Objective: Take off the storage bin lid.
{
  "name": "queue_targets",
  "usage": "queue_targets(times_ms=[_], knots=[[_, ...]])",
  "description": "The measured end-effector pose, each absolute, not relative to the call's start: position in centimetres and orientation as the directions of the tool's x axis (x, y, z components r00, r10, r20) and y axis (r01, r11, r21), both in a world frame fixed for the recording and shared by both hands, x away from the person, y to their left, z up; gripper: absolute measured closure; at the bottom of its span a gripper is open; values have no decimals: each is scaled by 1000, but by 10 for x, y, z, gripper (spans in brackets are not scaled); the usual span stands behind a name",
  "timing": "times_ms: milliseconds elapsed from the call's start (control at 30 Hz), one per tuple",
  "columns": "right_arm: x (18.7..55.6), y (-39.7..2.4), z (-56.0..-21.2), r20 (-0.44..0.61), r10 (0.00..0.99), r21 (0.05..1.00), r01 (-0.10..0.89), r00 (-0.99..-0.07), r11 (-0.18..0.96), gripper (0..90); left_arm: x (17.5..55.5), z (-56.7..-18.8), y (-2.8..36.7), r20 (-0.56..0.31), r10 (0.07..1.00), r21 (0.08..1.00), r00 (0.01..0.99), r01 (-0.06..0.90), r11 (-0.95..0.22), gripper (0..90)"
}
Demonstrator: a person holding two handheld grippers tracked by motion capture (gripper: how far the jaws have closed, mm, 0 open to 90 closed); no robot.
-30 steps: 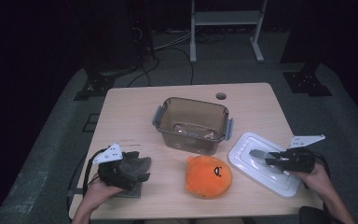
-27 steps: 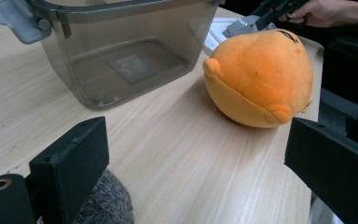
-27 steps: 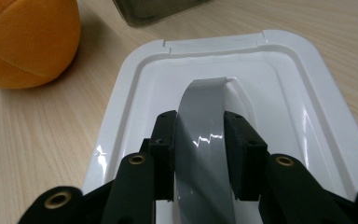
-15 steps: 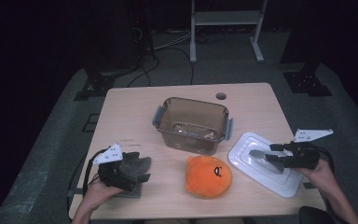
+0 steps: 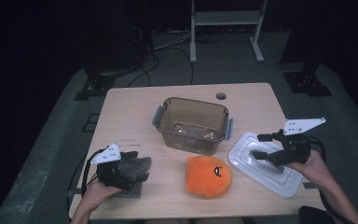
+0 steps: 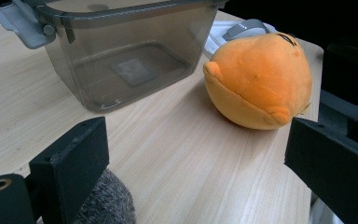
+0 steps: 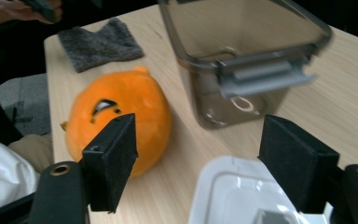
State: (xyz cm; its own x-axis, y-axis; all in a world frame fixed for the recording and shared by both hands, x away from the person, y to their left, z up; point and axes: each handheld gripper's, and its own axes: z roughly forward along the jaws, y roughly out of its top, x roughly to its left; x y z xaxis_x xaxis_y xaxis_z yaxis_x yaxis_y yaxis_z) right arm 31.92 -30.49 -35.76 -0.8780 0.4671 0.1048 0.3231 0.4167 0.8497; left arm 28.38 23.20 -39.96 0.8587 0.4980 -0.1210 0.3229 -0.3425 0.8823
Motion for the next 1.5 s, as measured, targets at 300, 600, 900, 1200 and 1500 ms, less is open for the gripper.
queue_targets(times_ms=[300, 600, 900, 1200, 1500], knots=[[314, -264, -342, 80, 369, 853, 255, -926, 455, 225, 284, -399, 233, -124, 499, 883, 858, 325, -338, 57], [312, -232, -344, 74, 301, 854, 217, -951, 474, 212, 283, -399, 233, -118, 495, 884, 861, 319, -343, 57], [312, -204, -356, 78, 253, 849, 197, -964, 490, 203, 283, -400, 235, -122, 501, 884, 857, 324, -337, 57], [309, -189, -368, 80, 229, 845, 187, -970, 501, 192, 282, -401, 236, -123, 503, 883, 856, 325, -338, 57], [309, -175, -383, 73, 218, 840, 178, -973, 513, 189, 282, -401, 237, -124, 506, 883, 854, 327, -336, 57]])
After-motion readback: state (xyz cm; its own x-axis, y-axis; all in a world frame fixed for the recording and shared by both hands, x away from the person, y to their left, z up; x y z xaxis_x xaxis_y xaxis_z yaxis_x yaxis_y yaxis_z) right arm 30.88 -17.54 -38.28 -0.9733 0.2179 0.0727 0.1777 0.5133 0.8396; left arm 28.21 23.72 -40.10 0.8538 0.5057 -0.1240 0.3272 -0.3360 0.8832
